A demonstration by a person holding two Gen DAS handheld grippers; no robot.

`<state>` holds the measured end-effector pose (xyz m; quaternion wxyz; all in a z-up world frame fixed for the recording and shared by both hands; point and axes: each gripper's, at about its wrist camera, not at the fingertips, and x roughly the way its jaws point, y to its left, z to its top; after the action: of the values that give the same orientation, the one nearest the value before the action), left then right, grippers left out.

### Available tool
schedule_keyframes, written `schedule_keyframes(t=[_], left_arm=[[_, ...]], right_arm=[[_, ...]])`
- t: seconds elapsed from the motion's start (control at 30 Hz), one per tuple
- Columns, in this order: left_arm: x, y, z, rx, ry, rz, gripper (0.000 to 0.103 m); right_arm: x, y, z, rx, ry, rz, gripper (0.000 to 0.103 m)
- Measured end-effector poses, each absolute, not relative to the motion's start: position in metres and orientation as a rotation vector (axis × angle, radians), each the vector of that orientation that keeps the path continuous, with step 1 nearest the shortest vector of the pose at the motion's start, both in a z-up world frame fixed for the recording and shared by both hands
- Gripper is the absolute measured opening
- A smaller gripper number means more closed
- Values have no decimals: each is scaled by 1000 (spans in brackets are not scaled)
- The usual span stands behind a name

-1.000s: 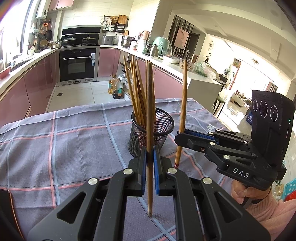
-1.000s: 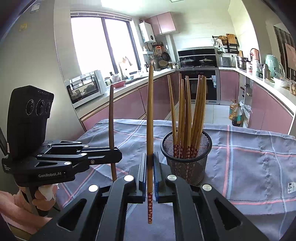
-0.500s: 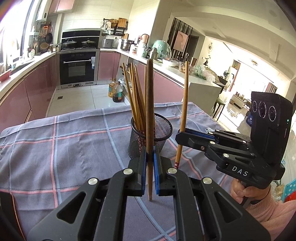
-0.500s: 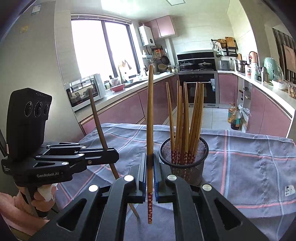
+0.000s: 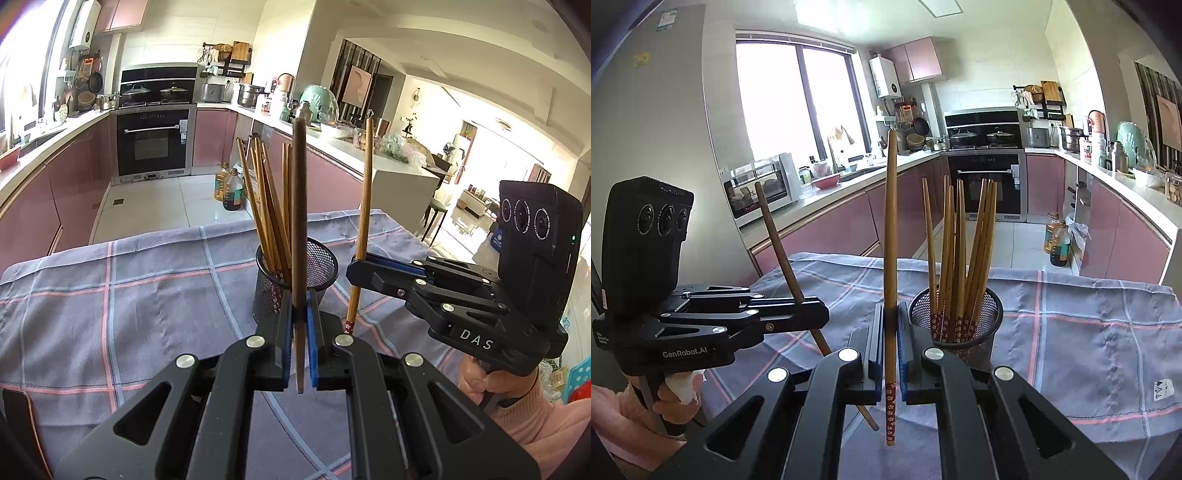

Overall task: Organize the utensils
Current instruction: 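Lower the left tool's chopstick into the cup while the right tool lowers its own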

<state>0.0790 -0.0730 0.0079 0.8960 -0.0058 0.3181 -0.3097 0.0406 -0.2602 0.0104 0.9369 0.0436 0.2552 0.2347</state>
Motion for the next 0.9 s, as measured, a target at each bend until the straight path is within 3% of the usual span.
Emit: schedule_keyframes(t=[0.9], left_arm=[[78, -77, 27, 10, 602, -636, 8]], right_arm=[[44, -266, 28, 76, 473, 481, 6]])
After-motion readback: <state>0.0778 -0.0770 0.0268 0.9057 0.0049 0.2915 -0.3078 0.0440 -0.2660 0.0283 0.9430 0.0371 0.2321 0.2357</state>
